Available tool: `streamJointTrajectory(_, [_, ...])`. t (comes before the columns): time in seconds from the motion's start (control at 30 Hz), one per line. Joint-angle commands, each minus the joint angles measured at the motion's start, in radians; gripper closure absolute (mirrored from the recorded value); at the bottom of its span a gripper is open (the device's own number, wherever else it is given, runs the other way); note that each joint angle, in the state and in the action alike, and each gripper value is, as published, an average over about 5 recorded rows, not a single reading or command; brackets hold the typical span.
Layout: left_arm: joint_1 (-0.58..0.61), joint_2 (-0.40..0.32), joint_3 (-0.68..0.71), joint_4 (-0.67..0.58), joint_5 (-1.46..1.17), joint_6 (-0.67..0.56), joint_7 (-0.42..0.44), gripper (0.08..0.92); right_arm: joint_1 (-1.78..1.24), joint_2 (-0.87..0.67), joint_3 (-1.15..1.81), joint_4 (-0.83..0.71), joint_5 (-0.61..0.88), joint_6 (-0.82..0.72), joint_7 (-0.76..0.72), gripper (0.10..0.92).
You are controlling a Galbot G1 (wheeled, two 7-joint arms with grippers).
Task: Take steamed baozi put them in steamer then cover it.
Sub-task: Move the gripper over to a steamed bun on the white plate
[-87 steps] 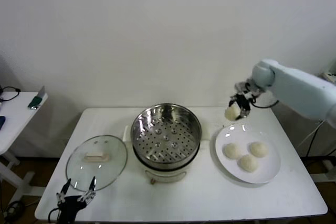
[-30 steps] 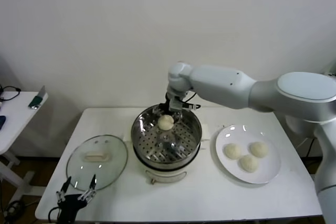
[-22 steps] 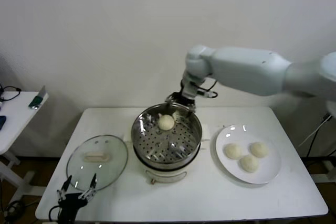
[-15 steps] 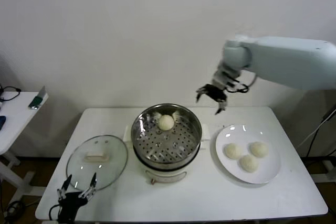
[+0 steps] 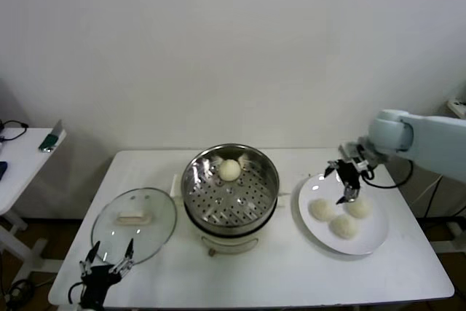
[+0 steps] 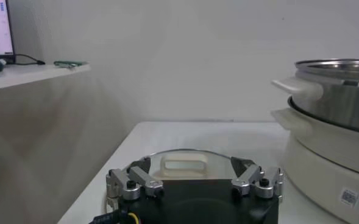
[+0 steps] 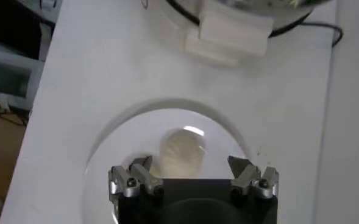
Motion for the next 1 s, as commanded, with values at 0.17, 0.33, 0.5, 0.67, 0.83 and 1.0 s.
streamJointTrajectory(0.17, [0.000,-0.001,0.002,0.007,0.006,-0.008,-0.001,0.177,-0.270,-0.006,0.175,-0.091,-0.086,-0.133,0.048,0.203])
streamJointTrajectory(0.33, [0.000,-0.002,0.002,0.014,0.011,-0.013,-0.001,0.177,-0.352,0.048,0.242,-0.174,-0.123,-0.129,0.057,0.203])
streamJointTrajectory(0.5, [0.000,-0.004,0.001,0.016,0.015,-0.015,-0.001,0.177,-0.400,0.101,0.281,-0.230,-0.135,-0.128,0.058,0.203])
streamJointTrajectory(0.67, [-0.001,-0.003,-0.004,0.018,0.015,-0.015,-0.001,0.177,-0.426,0.125,0.300,-0.250,-0.134,-0.128,0.063,0.206])
streamJointTrajectory(0.83, [-0.003,-0.002,-0.004,0.021,0.017,-0.016,-0.002,0.177,-0.446,0.148,0.335,-0.273,-0.130,-0.124,0.072,0.219])
streamJointTrajectory(1.0, [-0.003,-0.005,-0.003,0.017,0.020,-0.016,-0.002,0.177,-0.442,0.161,0.333,-0.285,-0.131,-0.118,0.056,0.264])
